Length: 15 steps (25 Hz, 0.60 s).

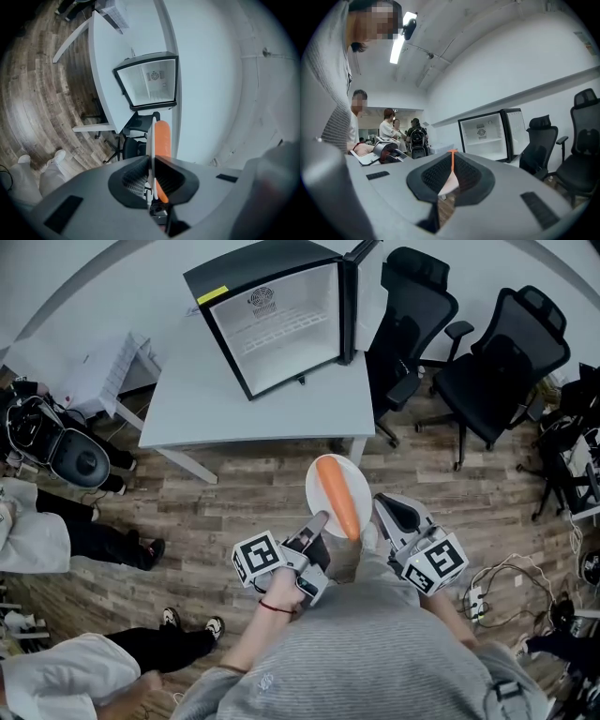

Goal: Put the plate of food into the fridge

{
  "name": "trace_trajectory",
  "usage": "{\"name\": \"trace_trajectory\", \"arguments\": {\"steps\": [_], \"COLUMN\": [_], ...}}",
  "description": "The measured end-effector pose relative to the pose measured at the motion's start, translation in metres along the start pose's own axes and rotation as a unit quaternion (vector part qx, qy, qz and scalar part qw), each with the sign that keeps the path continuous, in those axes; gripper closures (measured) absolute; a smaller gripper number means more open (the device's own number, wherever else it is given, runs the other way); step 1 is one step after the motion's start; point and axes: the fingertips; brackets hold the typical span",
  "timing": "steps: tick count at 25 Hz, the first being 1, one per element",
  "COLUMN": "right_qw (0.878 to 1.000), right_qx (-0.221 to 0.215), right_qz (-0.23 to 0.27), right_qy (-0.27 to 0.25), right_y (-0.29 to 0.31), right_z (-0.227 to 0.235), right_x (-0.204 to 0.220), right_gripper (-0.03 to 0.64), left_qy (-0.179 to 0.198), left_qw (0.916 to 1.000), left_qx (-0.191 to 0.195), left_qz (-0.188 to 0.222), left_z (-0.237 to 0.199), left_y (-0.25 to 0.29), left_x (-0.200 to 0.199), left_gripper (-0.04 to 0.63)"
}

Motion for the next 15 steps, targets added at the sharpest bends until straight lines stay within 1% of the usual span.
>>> {"name": "trace_trajectory", "arguments": {"steps": [8, 10, 13, 15], "right_qw": [1.0, 1.0, 0.999, 0.999], "right_qx": [-0.019, -0.023, -0.033, -0.041], "right_qz": [0.007, 0.005, 0.002, 0.002], "right_qy": [-0.012, -0.012, -0.015, -0.018], "right_y": [0.042, 0.05, 0.062, 0.072], "right_z": [0.074, 0.094, 0.123, 0.143], "right_x": [-0.035, -0.043, -0.055, -0.065], "right_gripper": [0.601, 0.601, 0.601, 0.601], "left_qy": [0.0, 0.0, -0.015, -0.01], "left_qw": [0.9998, 0.9997, 0.9987, 0.9986], "left_qx": [0.01, 0.012, 0.032, 0.027], "left_qz": [0.014, 0.022, 0.036, 0.044], "left_z": [0.018, 0.025, 0.04, 0.043], "left_y": [0.076, 0.095, 0.126, 0.145], "left_x": [-0.036, -0.044, -0.055, -0.065], "left_gripper": [0.555, 0.557, 0.557, 0.557]}}
Point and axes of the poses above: the fingertips, and each gripper's own axes: y forward along the fingers, z to its right, x out of its underside, and after that the axes turned 6 degrees about y, right-handed
